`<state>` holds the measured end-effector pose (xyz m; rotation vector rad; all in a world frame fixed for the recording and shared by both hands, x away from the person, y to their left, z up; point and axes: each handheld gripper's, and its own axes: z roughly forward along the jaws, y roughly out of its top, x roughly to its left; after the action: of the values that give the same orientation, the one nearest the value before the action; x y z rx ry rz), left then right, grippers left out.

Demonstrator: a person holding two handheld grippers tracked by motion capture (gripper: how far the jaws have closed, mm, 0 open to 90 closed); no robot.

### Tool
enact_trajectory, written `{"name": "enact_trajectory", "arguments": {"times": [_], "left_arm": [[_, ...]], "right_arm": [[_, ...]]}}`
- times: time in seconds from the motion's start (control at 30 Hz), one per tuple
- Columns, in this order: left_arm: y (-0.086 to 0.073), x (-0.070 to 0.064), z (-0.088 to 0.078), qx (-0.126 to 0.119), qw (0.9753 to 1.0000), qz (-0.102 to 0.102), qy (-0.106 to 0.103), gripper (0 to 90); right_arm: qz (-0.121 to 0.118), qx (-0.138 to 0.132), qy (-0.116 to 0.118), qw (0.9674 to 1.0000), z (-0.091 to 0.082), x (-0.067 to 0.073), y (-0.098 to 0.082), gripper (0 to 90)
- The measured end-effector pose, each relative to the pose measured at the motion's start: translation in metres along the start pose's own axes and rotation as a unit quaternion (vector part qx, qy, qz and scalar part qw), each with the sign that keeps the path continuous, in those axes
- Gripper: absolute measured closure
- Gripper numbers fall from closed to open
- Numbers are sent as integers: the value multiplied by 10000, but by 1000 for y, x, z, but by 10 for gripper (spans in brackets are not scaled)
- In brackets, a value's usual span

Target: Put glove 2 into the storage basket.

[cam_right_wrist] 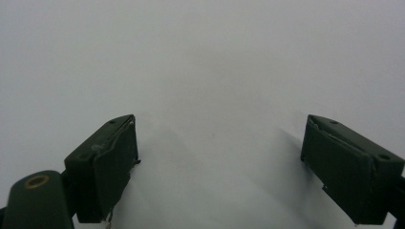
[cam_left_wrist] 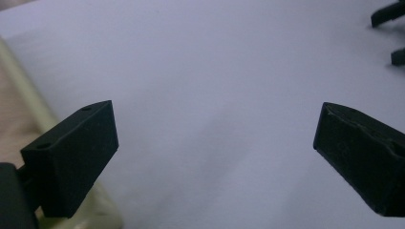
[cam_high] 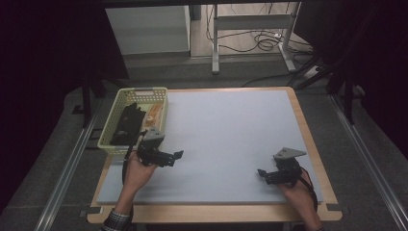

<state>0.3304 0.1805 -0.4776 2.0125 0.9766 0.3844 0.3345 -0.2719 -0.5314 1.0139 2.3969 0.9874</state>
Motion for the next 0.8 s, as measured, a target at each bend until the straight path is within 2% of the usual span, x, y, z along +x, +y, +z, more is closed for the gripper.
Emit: {"name": "enact_trajectory", "arguments": {"times": [0.1, 0.33, 0.47, 0.8], "left_arm": [[-7, -14, 9, 72, 9998, 184, -41, 17], [-22, -33, 24, 201, 9990, 361, -186, 14], [-32, -39, 32, 313, 9984, 414, -231, 13], [-47, -44, 46, 561, 9969, 455, -298, 9]], "right_arm": [[-2, 0, 0, 10000, 0, 0, 0, 119], [-2, 0, -1, 10000, 0, 0, 0, 119], [0, 0, 1, 10000, 0, 0, 0, 119], [-2, -1, 0, 10000, 0, 0, 0, 119]]}}
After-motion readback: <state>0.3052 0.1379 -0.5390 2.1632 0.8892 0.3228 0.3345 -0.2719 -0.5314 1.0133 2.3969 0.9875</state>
